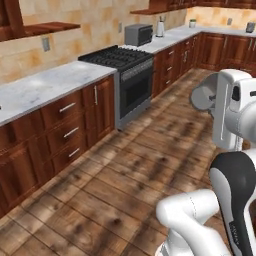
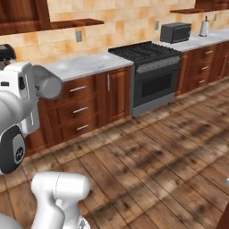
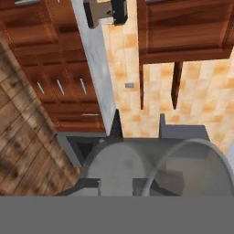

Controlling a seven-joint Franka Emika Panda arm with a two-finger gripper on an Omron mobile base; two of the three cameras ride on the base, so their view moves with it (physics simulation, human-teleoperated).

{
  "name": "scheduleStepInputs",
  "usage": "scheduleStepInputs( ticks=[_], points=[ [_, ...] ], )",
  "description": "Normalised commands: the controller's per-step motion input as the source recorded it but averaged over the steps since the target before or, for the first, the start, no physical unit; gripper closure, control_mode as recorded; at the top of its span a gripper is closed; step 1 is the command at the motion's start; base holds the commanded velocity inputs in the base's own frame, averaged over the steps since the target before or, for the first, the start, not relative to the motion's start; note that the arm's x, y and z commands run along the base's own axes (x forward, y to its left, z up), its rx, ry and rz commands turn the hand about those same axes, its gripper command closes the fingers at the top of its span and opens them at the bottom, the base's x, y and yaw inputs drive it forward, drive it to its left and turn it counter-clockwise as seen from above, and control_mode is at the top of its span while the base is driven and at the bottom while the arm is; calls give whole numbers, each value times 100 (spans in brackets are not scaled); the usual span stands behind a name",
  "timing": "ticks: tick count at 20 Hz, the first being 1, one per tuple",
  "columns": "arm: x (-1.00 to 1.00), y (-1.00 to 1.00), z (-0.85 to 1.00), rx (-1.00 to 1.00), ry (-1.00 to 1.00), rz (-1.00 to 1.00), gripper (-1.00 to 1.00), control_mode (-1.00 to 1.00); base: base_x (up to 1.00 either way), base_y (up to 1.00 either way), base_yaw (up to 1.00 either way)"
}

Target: There is a bowl on the dining counter. Grab a lemon wedge from the fridge and place it in the bowl. Then get the liquor bottle and glass cup from the cabinet and place them next to the bowl.

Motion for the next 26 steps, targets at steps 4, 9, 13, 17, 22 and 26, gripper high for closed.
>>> scheduleStepInputs(
  ticks=[4, 9, 13, 17, 22, 26],
  points=[
    [0, 0, 0, 0, 0, 0, 100, 100, -100, -77, -17],
    [0, 0, 0, 0, 0, 0, 100, 100, -100, -96, -13],
    [0, 0, 0, 0, 0, 0, 100, 100, -100, -100, -8],
    [0, 0, 0, 0, 0, 0, 100, 100, -96, -100, -6],
    [0, 0, 0, 0, 0, 0, 100, 100, -90, -100, -5],
    [0, 0, 0, 0, 0, 0, 100, 100, -76, -100, -2]
  ],
)
